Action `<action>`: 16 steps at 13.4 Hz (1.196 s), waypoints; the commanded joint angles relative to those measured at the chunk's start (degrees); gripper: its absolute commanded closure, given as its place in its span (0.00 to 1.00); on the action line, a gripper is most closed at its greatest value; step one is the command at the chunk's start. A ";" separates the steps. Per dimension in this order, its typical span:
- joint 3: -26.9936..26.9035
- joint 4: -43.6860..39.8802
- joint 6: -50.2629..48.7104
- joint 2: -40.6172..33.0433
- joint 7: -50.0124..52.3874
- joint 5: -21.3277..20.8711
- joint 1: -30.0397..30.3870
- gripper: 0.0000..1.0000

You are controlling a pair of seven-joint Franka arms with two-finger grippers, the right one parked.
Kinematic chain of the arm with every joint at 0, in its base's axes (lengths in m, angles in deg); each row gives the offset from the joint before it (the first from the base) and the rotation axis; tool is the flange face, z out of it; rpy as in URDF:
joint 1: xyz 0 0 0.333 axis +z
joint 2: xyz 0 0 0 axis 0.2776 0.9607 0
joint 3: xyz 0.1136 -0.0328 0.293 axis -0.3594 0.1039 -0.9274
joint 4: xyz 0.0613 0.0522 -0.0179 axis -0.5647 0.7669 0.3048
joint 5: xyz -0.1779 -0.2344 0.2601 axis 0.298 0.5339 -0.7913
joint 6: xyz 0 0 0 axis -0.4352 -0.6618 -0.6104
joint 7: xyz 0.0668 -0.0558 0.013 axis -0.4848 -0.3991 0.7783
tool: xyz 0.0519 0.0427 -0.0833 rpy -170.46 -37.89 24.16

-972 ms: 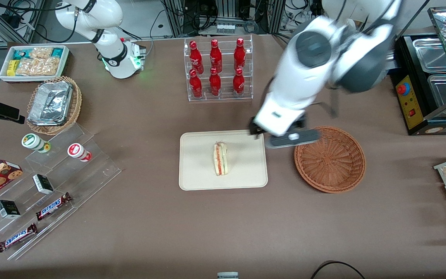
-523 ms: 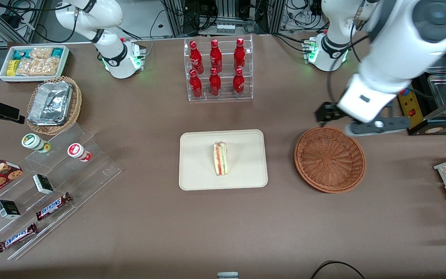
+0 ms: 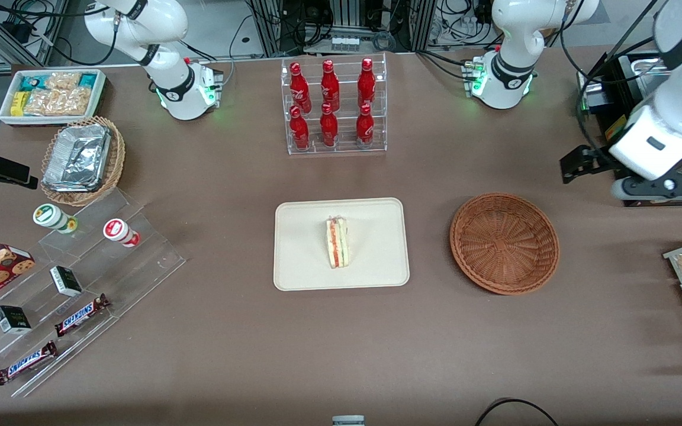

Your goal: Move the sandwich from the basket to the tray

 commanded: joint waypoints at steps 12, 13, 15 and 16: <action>-10.91 -0.29 0.17 -2.01 -8.03 0.72 -6.49 0.00; -10.65 -0.30 0.25 -1.75 -8.11 0.28 -6.57 0.00; -10.56 -1.69 0.60 -0.17 -8.20 0.28 -6.49 0.00; -10.64 -2.66 0.52 0.19 -8.20 0.28 -6.40 0.00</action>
